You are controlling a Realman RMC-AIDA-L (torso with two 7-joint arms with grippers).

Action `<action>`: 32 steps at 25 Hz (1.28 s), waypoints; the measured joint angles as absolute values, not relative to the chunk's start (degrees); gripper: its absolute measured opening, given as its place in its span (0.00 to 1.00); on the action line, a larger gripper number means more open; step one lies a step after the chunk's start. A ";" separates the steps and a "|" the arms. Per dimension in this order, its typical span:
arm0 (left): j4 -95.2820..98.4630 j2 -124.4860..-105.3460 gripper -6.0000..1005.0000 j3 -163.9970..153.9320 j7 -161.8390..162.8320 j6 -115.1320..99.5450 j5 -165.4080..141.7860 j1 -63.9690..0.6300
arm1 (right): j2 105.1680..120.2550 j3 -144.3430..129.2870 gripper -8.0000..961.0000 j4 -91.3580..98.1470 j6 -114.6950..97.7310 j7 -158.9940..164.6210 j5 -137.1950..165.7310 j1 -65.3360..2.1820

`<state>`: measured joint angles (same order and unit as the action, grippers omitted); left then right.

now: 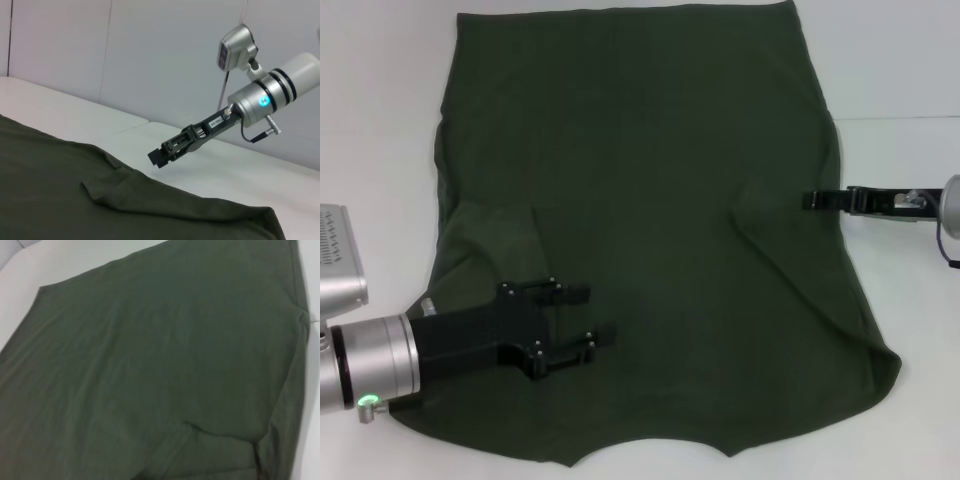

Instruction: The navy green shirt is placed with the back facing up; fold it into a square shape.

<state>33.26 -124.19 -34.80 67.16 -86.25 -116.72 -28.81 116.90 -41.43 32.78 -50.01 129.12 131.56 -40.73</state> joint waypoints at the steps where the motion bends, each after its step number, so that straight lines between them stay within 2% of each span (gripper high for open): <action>1: 33.25 -124.19 0.64 -34.80 67.15 -86.17 -116.72 -28.83 | 117.03 -41.81 0.95 32.28 -48.88 128.96 131.56 -40.85; 10: 33.22 -124.10 0.64 -34.74 67.14 -85.75 -116.72 -28.83 | 118.52 -42.19 0.95 31.64 -44.89 127.85 131.29 -41.25; 18: 33.22 -124.01 0.64 -34.71 67.06 -85.69 -116.72 -28.83 | 118.85 -42.27 0.92 29.44 -42.27 127.57 131.33 -42.31; 20: 33.22 -124.01 0.64 -34.72 67.06 -85.62 -116.72 -28.82 | 118.93 -42.28 0.70 29.17 -41.98 127.24 131.24 -42.36; 26: 33.22 -124.01 0.64 -34.71 67.06 -85.04 -116.72 -28.83 | 119.17 -42.28 0.48 28.82 -41.11 127.02 131.17 -42.87; 32: 33.28 -124.02 0.64 -34.71 67.08 -85.03 -116.72 -28.83 | 119.26 -42.28 0.48 28.82 -40.23 127.00 131.19 -42.96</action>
<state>33.28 -124.02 -34.71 67.08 -85.03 -116.72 -28.83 119.26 -42.28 28.82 -40.22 127.00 131.19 -42.96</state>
